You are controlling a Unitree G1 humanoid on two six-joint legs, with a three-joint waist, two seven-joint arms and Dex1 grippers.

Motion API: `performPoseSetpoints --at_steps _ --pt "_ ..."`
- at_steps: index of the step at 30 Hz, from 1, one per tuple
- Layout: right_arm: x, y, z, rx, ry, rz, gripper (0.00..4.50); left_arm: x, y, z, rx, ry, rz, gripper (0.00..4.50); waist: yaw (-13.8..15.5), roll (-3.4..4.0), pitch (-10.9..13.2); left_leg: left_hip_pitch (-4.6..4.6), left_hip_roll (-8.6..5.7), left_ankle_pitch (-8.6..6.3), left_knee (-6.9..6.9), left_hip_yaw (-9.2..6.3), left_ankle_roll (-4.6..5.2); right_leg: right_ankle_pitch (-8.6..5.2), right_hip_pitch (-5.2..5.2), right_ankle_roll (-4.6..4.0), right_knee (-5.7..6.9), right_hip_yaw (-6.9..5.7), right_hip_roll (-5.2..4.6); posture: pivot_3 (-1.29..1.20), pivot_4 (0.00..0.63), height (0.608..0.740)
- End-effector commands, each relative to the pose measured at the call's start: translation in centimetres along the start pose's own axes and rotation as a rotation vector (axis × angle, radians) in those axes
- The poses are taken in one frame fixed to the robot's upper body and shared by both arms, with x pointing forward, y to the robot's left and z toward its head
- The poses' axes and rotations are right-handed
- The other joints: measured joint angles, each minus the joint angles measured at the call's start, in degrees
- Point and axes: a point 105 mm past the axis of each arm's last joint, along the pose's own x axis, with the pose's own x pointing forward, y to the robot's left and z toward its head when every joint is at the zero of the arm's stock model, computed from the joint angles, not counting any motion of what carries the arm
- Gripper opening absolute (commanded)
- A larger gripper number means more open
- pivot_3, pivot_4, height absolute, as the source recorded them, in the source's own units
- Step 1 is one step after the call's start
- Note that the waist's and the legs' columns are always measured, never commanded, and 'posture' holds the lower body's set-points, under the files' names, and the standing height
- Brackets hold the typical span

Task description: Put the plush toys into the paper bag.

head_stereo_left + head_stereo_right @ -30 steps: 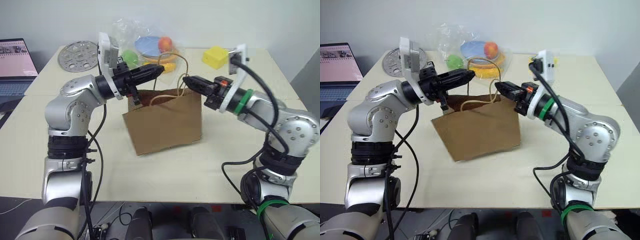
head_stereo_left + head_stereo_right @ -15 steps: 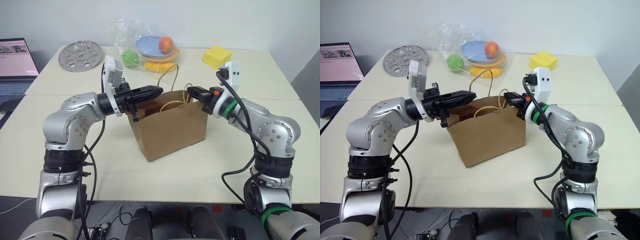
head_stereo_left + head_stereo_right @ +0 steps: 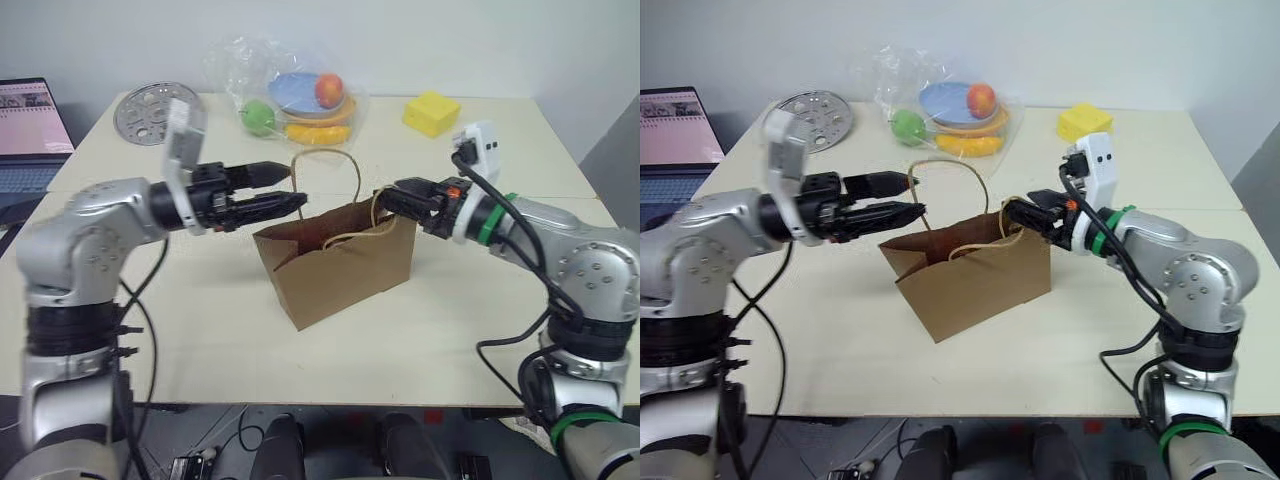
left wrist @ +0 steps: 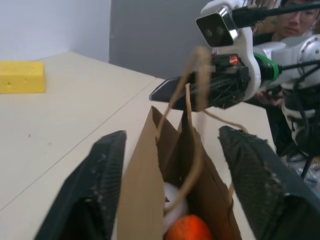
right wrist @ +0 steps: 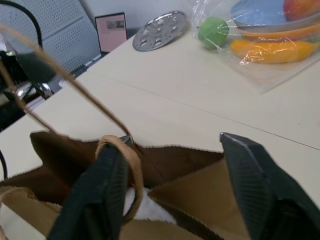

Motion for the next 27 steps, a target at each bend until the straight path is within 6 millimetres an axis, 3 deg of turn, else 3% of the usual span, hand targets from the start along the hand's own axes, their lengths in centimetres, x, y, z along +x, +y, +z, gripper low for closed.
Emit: performPoseSetpoints --at_steps 1,2,7,11,22,27 --pt "-1.7 1.1 1.0 -0.067 0.009 0.068 4.10 -1.7 -1.0 0.4 0.085 0.048 0.012 4.48 0.0 0.01 0.0 0.00 0.00 0.00 -0.01 0.02 0.00 0.00 0.00 0.00 0.00 0.01 0.00 0.00 0.150 0.740" --pt "-2.0 1.0 1.2 -0.076 0.020 0.076 4.43 -2.2 -1.0 0.2 0.093 0.056 0.029 4.50 0.1 0.01 0.0 0.00 0.01 0.00 -0.02 0.01 0.00 -0.01 -0.01 -0.01 -0.01 0.00 0.00 0.00 0.150 0.740" --pt "-3.7 0.9 1.9 -0.130 0.072 0.097 4.48 -3.5 -1.5 -1.0 0.145 0.061 0.093 4.50 0.2 0.01 0.0 0.00 0.00 0.00 0.00 0.05 0.00 -0.01 0.00 -0.01 -0.05 0.03 -0.01 0.00 0.150 0.740" --pt "-5.7 1.2 3.6 -0.222 0.138 0.150 4.48 -4.6 -2.9 -4.3 0.154 0.039 0.180 4.50 0.3 0.09 0.1 -0.02 -0.01 -0.02 -0.06 0.21 0.02 -0.01 -0.02 -0.01 -0.27 0.11 -0.12 0.00 0.150 0.740" --pt "-5.9 1.9 4.8 -0.262 0.167 0.218 4.48 -2.5 -4.6 -7.2 0.082 -0.043 0.218 4.50 0.7 -0.04 0.0 -0.04 0.03 -0.02 0.04 0.20 0.02 0.04 0.10 -0.01 -0.47 0.12 -0.05 0.00 0.150 0.740" --pt "-5.7 1.9 4.8 -0.264 0.165 0.215 4.48 -2.2 -4.3 -7.7 0.106 -0.041 0.242 4.50 1.1 -0.04 0.0 -0.04 0.03 -0.02 0.03 0.19 0.02 0.04 0.08 -0.01 -0.46 0.12 -0.04 0.00 0.150 0.740"
